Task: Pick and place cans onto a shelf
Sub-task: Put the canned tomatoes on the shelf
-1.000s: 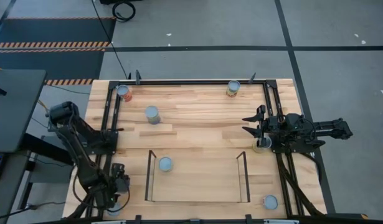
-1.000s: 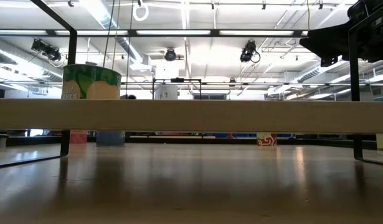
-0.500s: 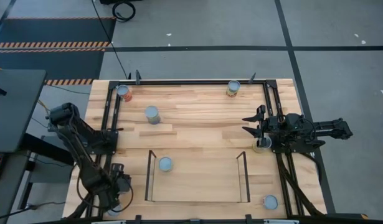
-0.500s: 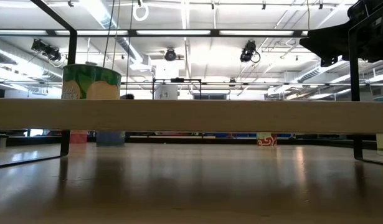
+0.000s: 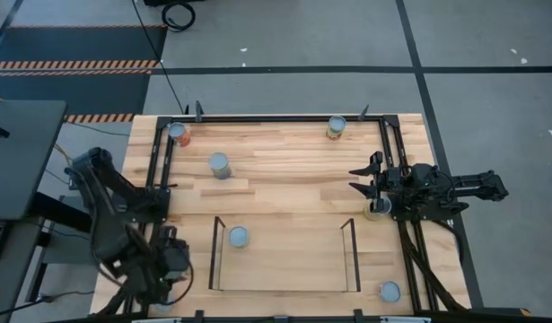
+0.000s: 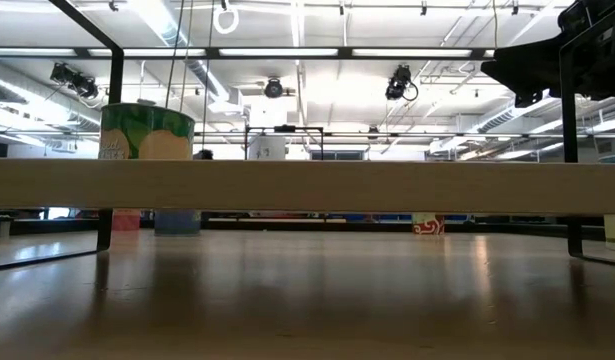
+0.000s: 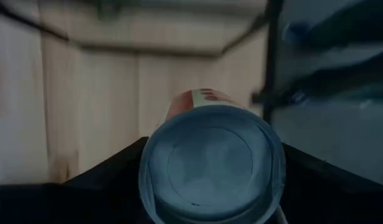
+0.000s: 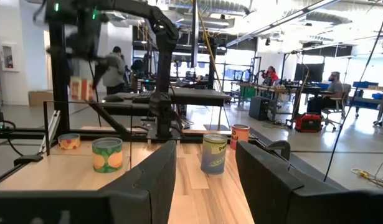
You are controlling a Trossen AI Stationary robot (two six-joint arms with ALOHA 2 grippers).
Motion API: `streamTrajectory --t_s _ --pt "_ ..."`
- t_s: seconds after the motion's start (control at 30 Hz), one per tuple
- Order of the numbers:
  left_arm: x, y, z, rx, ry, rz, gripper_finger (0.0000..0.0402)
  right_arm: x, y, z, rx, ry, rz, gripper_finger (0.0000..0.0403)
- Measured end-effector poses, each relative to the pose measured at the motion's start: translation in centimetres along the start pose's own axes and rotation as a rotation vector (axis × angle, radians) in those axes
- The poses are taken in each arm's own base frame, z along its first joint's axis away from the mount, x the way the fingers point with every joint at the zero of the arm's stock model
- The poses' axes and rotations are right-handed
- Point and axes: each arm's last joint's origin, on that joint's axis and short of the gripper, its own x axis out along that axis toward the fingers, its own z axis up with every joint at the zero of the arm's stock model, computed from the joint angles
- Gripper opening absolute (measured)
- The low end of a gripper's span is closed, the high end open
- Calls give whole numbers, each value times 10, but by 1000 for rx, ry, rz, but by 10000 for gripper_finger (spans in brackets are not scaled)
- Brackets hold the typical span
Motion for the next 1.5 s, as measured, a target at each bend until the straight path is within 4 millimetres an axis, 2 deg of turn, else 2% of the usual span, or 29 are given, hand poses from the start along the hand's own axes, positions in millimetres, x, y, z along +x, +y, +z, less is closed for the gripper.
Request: streamTrajectory --t_s 0.2,0.33,0.4,0.53,0.7,0.93,1.17,1.33,1.5 --pt "-38 20 47 -74 -169 -78 290 0 0 0 0 1 0 174" --pt "-41 30 75 -78 -300 -104 290 0 0 0 0 0 0 174" --pt "-29 32 90 -61 -305 -94 290 0 0 0 0 0 0 174" --pt "11 30 118 -5 -236 -61 290 0 0 0 0 0 0 174" --pt "54 33 140 19 -129 -24 290 0 0 0 0 0 0 174" --pt "99 30 150 54 -56 75 290 0 0 0 0 0 0 174" --pt "127 24 144 13 30 175 290 0 0 0 0 0 0 174" --pt "135 11 137 24 15 225 291 0 0 0 0 0 0 174" --pt "134 3 128 17 0 263 291 0 0 0 0 0 0 174"
